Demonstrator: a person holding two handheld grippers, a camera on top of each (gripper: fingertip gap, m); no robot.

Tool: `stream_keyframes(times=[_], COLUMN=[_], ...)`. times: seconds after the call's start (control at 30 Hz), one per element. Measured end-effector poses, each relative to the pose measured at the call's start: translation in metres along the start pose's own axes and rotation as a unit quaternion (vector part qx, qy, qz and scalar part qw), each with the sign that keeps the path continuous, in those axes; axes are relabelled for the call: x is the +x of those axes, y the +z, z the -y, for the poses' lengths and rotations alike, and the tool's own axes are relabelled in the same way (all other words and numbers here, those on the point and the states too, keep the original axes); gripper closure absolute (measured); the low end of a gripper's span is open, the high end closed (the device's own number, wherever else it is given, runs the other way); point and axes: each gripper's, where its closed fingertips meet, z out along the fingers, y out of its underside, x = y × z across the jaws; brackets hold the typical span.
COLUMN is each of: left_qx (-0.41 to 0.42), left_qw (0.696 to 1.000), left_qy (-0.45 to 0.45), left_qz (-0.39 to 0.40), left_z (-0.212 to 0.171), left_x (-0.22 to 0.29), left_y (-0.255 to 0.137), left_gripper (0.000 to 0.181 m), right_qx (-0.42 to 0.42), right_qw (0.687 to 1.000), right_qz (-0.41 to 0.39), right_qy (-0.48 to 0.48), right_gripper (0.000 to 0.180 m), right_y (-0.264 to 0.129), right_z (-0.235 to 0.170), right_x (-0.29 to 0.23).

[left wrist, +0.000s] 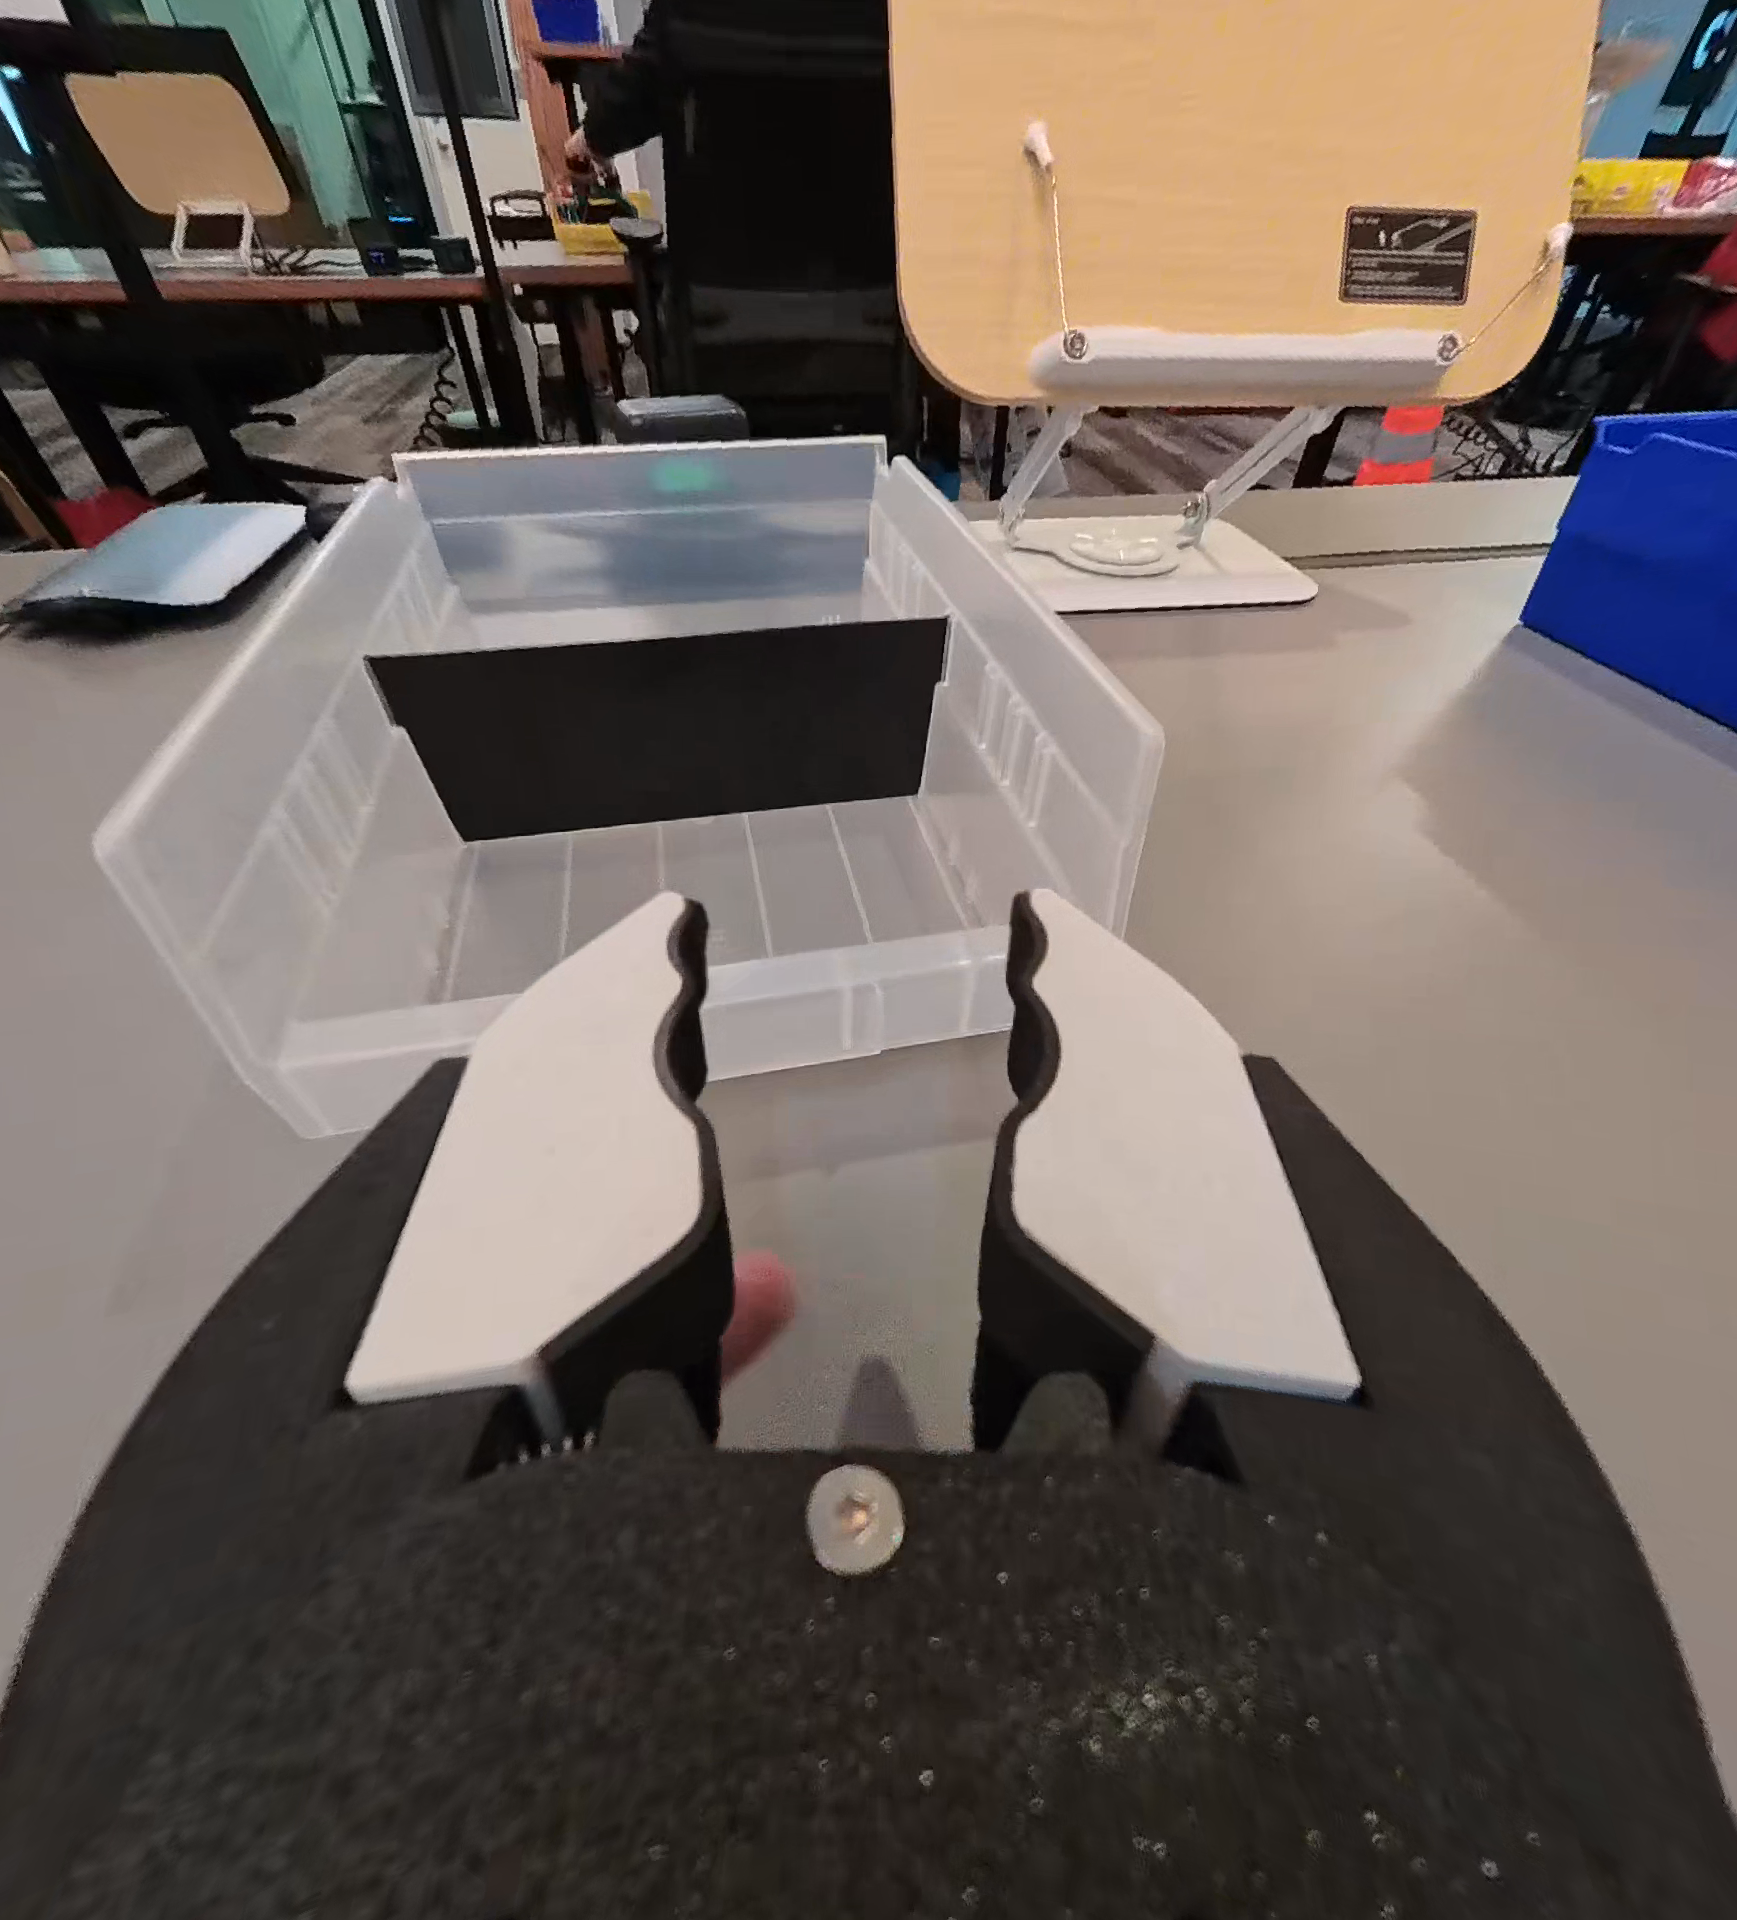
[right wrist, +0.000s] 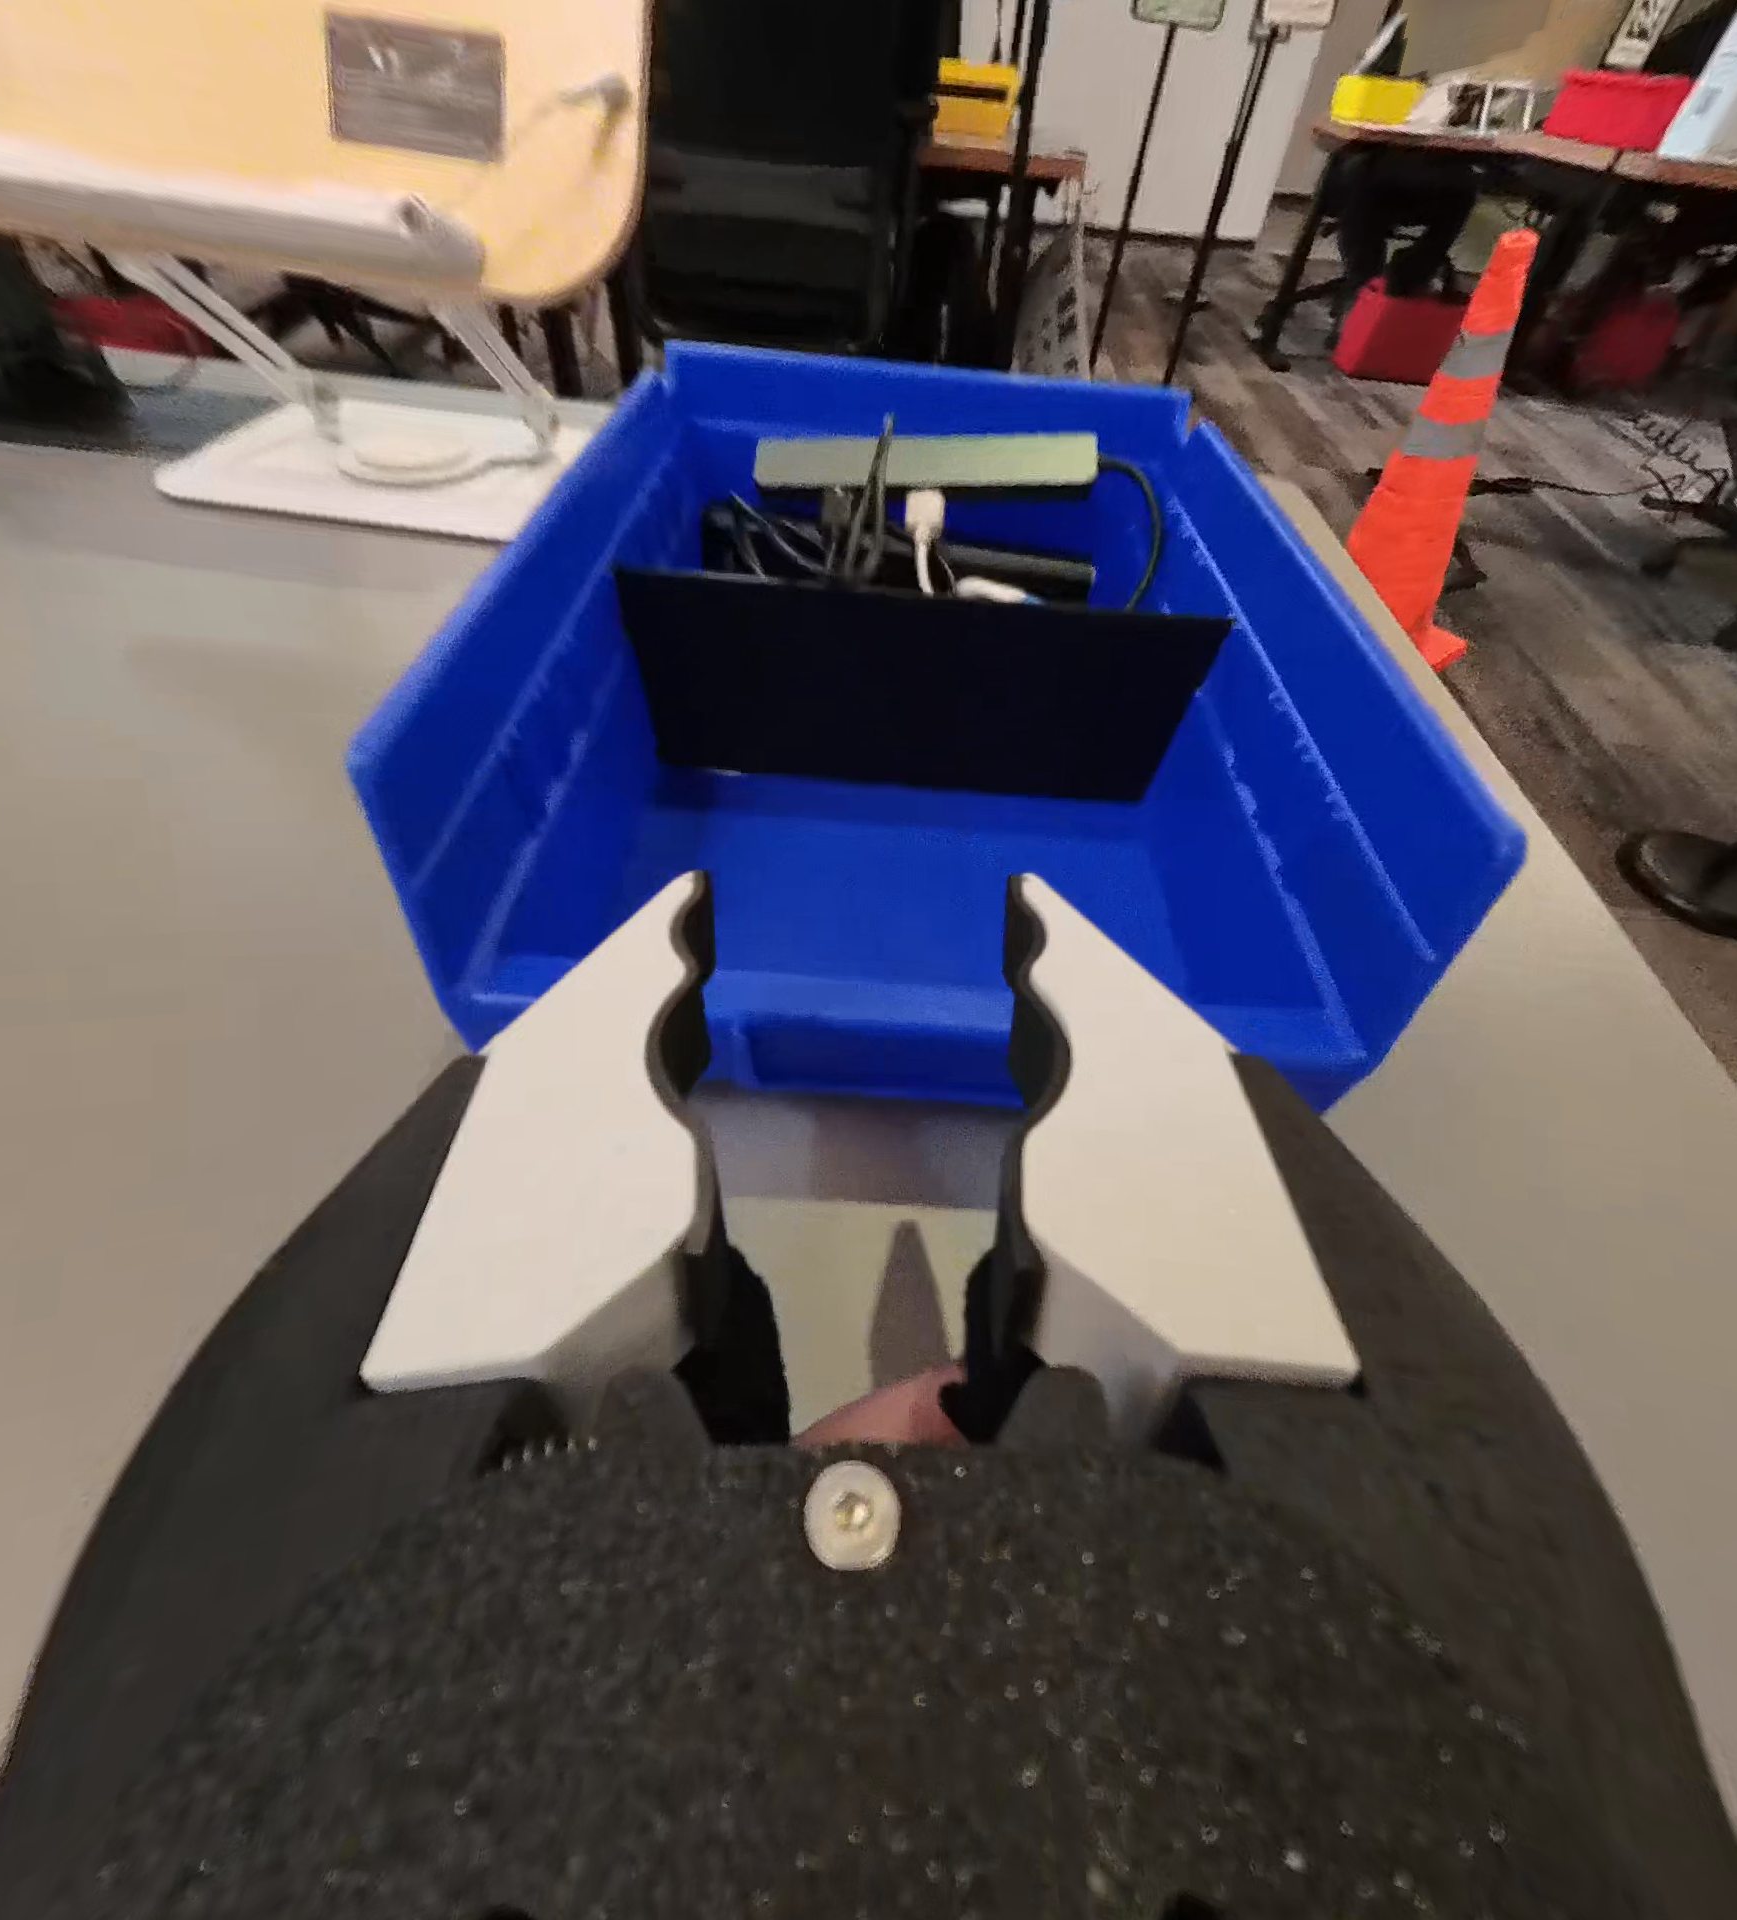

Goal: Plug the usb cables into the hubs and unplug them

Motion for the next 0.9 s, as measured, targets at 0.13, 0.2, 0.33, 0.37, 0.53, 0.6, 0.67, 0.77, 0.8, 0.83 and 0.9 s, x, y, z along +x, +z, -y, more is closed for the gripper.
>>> stream_keyframes(times=[0.13, 0.2, 0.33, 0.37, 0.53, 0.6, 0.67, 0.77, 0.8, 0.83, 0.9], left_qx=[-0.011, -0.002, 0.003, -0.002, -0.044, -0.048, -0.047, -0.035, -0.035, -0.034, -0.035], left_qw=[1.000, 1.000, 1.000, 1.000, 0.999, 0.998, 0.998, 0.999, 0.999, 0.999, 0.999], left_qy=[0.004, -0.008, -0.002, 0.005, -0.017, -0.026, -0.029, -0.034, -0.035, -0.034, -0.030], left_qz=[0.007, 0.001, 0.000, 0.004, -0.013, -0.022, -0.019, -0.018, -0.018, -0.016, -0.011], left_z=[-0.001, 0.003, 0.005, 0.003, -0.008, -0.010, -0.009, -0.005, -0.005, -0.005, -0.005], left_x=[0.001, 0.004, 0.007, 0.006, 0.013, 0.015, 0.014, 0.012, 0.012, 0.011, 0.011], left_y=[0.003, 0.004, 0.003, 0.004, 0.015, 0.019, 0.021, 0.020, 0.019, 0.018, 0.017], left_gripper=[0.126, 0.129, 0.136, 0.135, 0.125, 0.124, 0.119, 0.132, 0.135, 0.135, 0.132], right_qx=[-0.027, -0.034, -0.014, -0.018, -0.044, -0.048, -0.056, -0.058, -0.057, -0.055, -0.056], right_qw=[0.999, 0.999, 0.999, 0.999, 0.998, 0.997, 0.997, 0.997, 0.997, 0.997, 0.998], right_qz=[0.020, 0.019, 0.025, 0.027, 0.035, 0.040, 0.035, 0.033, 0.034, 0.033, 0.031], right_qy=[0.025, 0.017, 0.037, 0.035, 0.041, 0.049, 0.038, 0.036, 0.036, 0.035, 0.026], right_gripper=[0.109, 0.110, 0.110, 0.110, 0.110, 0.109, 0.109, 0.109, 0.109, 0.109, 0.109], right_y=[0.011, 0.014, 0.016, 0.018, 0.026, 0.028, 0.029, 0.029, 0.029, 0.028, 0.027], right_z=[-0.019, -0.021, -0.010, -0.010, -0.011, -0.011, -0.014, -0.014, -0.013, -0.013, -0.013], right_x=[0.008, 0.010, 0.013, 0.013, 0.009, 0.007, 0.009, 0.010, 0.009, 0.009, 0.009])
